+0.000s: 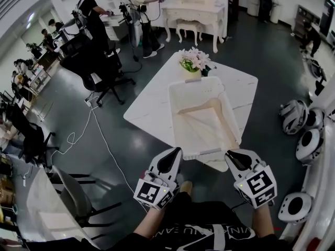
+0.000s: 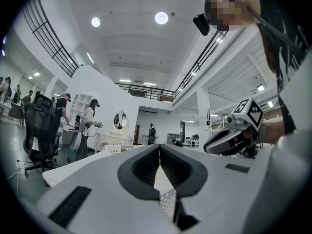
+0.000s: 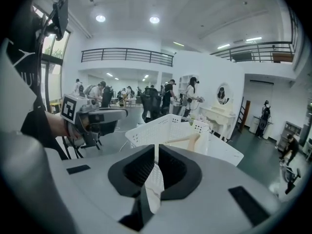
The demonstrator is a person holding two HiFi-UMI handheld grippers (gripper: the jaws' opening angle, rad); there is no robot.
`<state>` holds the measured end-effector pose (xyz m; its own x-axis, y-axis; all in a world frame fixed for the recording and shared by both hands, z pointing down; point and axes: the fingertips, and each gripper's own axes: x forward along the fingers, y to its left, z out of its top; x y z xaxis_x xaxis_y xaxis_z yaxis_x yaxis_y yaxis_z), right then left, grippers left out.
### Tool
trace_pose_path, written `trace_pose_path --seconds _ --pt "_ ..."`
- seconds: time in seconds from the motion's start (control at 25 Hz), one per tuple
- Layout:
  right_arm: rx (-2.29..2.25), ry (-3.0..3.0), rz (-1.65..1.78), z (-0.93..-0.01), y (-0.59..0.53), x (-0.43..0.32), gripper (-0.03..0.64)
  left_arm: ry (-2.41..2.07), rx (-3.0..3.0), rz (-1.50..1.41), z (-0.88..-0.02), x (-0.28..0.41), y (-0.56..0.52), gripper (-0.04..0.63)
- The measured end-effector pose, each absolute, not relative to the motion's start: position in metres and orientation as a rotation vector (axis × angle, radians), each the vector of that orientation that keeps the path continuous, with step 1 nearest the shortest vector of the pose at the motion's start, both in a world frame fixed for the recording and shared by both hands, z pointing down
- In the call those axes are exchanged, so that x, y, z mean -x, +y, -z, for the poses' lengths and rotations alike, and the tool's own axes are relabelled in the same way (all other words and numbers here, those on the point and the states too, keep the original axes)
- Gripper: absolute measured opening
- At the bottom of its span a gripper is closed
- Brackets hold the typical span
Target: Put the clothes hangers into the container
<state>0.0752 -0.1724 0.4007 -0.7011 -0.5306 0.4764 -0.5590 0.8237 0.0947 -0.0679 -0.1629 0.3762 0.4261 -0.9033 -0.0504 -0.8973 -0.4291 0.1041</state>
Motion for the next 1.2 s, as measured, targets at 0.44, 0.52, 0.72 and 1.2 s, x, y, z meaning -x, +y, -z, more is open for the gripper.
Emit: trace_pose_path --seconds 0.44,0.52,0.72,1.2 --pt "-0.720 -2.560 -0.083 -0.408 -0.130 -0.075 0.048 -1.628 -2.584 0.176 -0.383 0.043 -0.122 0.009" --pt "-0.715 -2.561 -0.090 -0.410 -0.123 -0.078 0.048 -1.618 -2.587 0.173 -0.383 0.037 -0.115 0.009" --pt "-0.713 -2.580 -0.128 -0.414 -0.104 -0.087 0.048 -1.592 -2.592 0.168 -0.387 0.024 -0.100 0.009" --pt "-0.677 -2.625 -0.158 -0.411 -0.067 -0.093 0.048 -1.540 -2.630 0.147 -0.384 0.000 -0.068 0.009"
